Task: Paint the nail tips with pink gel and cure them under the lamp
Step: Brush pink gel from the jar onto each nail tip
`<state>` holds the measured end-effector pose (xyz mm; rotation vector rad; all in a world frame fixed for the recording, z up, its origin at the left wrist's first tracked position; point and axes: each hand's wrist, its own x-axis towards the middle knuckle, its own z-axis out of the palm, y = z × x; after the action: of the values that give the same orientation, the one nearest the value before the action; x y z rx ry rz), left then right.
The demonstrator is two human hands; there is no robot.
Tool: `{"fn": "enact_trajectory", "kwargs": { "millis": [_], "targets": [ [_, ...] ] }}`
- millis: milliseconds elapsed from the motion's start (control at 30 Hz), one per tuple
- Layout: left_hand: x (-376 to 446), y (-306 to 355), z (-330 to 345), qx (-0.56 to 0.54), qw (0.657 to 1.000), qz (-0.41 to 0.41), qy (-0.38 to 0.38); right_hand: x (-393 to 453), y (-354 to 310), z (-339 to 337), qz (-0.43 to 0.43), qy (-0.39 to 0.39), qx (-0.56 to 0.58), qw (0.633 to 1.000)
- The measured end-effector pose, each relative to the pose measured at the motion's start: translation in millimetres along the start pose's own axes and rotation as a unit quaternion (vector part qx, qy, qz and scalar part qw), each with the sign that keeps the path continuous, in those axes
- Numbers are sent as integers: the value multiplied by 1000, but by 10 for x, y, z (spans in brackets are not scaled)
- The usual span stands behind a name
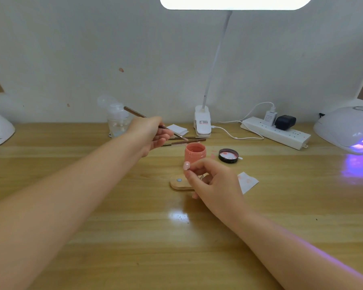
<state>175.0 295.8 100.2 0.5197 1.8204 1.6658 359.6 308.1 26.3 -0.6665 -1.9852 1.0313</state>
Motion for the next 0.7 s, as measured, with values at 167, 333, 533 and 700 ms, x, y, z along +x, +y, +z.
{"fn": "enact_trajectory", "kwargs": {
  "millis": [167, 333, 533, 700],
  "targets": [
    [-33, -97, 49, -10, 999, -30, -38, 10, 1, -1, 1, 4, 0, 1000],
    [-45, -206, -150, -86, 996, -19, -8, 11, 12, -11, 1, 4, 11, 1000],
    [-480, -242, -325, -164, 980, 95, -56, 19, 11, 1, 0, 9, 20, 1000],
    [-865, -395, -370, -91, 960, 258, -63, 27, 11, -1, -1, 16, 30, 999]
  ]
}}
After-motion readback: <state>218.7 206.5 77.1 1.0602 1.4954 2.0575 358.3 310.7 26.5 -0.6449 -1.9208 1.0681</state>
